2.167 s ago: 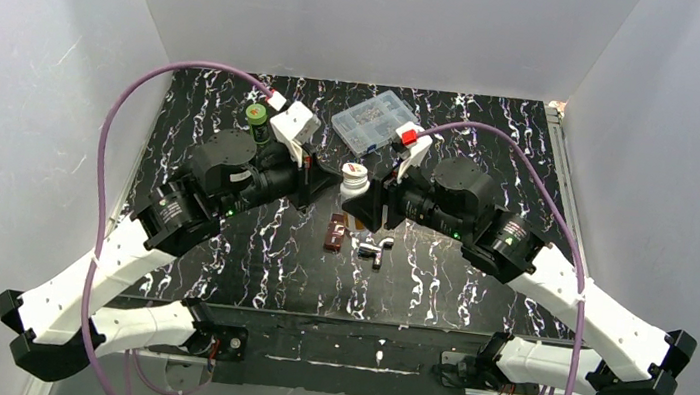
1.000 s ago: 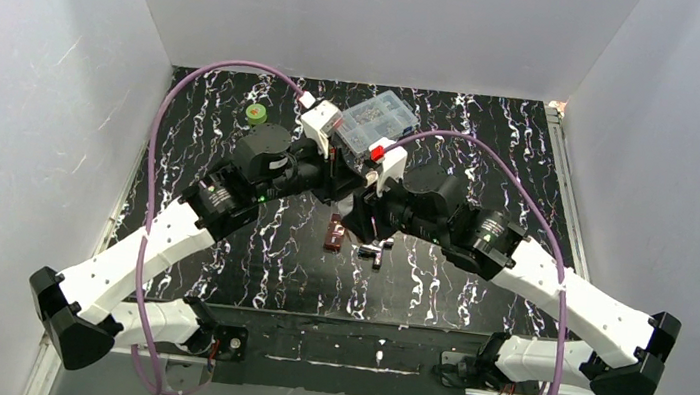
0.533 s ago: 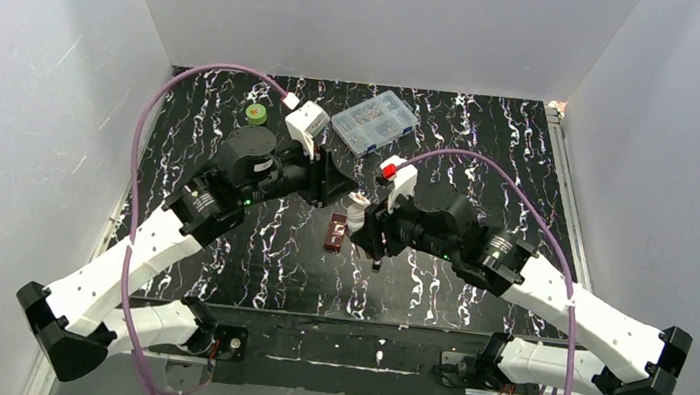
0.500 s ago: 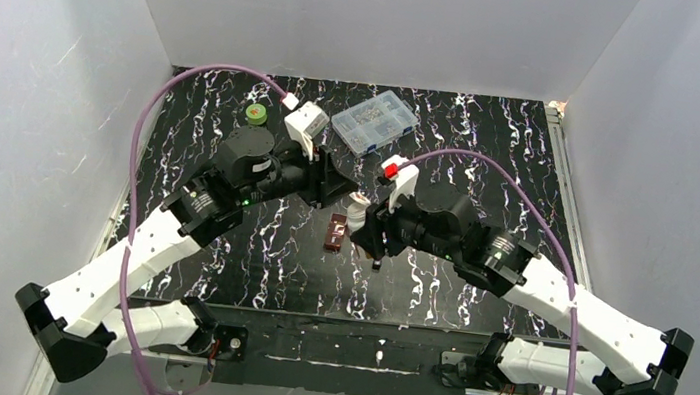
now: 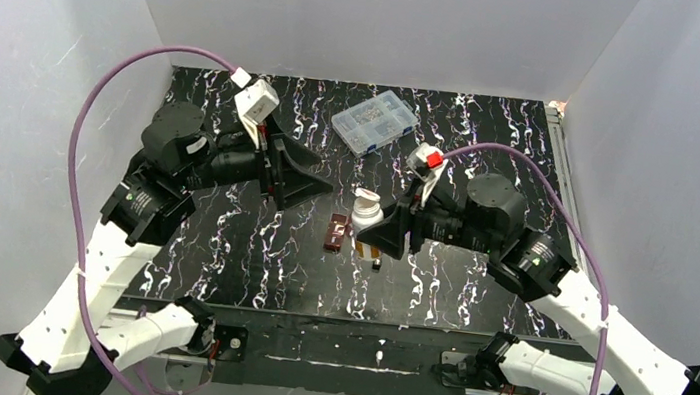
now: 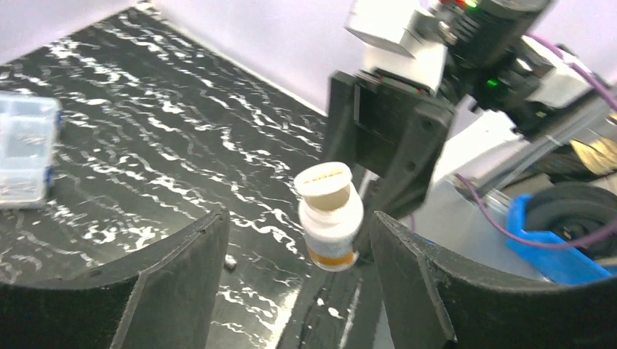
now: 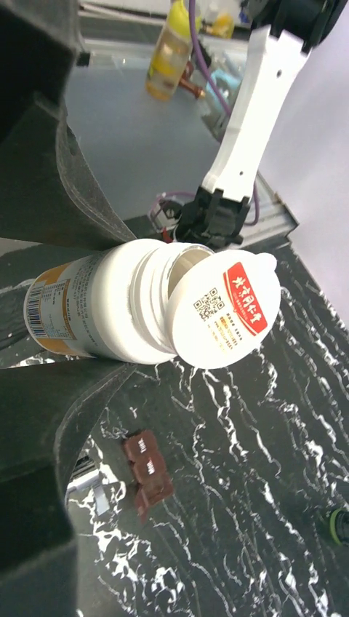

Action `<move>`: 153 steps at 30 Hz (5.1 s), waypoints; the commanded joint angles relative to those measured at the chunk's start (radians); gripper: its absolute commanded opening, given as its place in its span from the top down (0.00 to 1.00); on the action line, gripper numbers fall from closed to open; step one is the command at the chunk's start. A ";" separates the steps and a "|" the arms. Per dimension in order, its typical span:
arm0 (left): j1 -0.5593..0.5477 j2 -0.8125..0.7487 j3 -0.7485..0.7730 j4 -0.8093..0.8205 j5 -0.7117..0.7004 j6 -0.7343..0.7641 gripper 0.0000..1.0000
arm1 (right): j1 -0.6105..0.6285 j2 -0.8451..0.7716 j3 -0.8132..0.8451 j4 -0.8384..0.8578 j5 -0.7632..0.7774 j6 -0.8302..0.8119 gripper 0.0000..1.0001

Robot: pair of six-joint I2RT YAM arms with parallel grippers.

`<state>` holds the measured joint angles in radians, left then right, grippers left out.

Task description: Sort the pills into containers

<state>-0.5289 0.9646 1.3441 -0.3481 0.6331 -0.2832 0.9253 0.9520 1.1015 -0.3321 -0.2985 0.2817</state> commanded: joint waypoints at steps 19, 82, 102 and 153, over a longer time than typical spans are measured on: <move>0.028 0.109 -0.047 0.342 0.422 -0.231 0.36 | -0.072 0.070 0.131 0.237 -0.462 0.162 0.99; 0.001 0.073 0.016 0.450 0.109 -0.471 1.00 | -0.068 0.133 0.083 0.423 -0.367 0.173 0.09; 0.001 0.119 0.001 0.515 0.197 -0.522 1.00 | -0.125 0.052 0.031 0.438 -0.405 0.205 0.13; 0.000 0.024 -0.251 0.009 -0.237 -0.157 0.61 | 0.025 0.086 -0.153 0.058 0.465 -0.042 0.99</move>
<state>-0.5262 1.0000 1.1603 -0.3145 0.4263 -0.4744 0.9245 1.0241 0.9691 -0.3050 0.0326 0.2592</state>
